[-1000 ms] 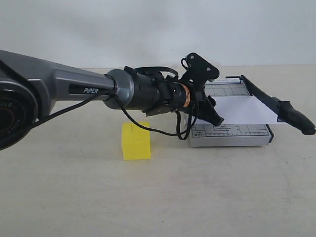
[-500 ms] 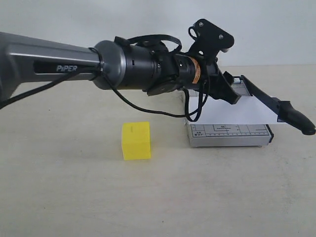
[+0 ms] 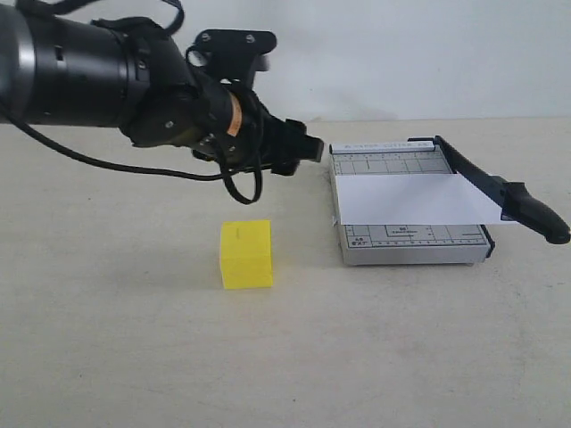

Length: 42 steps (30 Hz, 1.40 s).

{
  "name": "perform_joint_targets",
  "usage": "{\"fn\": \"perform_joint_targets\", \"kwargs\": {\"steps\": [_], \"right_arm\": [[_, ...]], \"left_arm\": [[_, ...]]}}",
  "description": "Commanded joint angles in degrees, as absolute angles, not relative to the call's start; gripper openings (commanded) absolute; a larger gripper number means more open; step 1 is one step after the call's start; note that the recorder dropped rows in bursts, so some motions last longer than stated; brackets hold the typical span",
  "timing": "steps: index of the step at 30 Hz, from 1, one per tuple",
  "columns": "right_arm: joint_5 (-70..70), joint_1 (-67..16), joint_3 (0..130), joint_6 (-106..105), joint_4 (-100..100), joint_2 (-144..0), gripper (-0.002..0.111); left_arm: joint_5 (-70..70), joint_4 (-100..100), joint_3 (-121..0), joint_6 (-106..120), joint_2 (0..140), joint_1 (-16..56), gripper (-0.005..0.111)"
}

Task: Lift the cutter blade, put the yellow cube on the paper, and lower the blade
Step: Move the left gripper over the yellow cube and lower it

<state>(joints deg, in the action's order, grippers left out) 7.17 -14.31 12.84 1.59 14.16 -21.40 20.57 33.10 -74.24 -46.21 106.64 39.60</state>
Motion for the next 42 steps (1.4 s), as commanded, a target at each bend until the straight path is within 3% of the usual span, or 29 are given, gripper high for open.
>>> {"fn": "perform_joint_targets", "kwargs": {"steps": [1, 9, 16, 42], "right_arm": [[7.0, -14.4, 12.7, 1.4, 13.9, -21.3, 0.0], [7.3, -14.4, 12.7, 1.4, 14.9, -21.3, 0.0], [10.7, -14.4, 12.7, 1.4, 16.2, -21.3, 0.0], [11.7, -14.4, 12.7, 1.4, 16.2, -21.3, 0.0]], "left_arm": [[30.2, 30.8, -73.9, -46.3, 104.0, 39.3, 0.076], [34.5, 26.4, -74.0, -48.2, 105.3, 39.3, 0.077], [35.6, 17.0, -74.3, -48.8, 108.2, 39.3, 0.093], [32.7, 21.2, -77.5, -47.5, 117.3, 39.3, 0.091]]}}
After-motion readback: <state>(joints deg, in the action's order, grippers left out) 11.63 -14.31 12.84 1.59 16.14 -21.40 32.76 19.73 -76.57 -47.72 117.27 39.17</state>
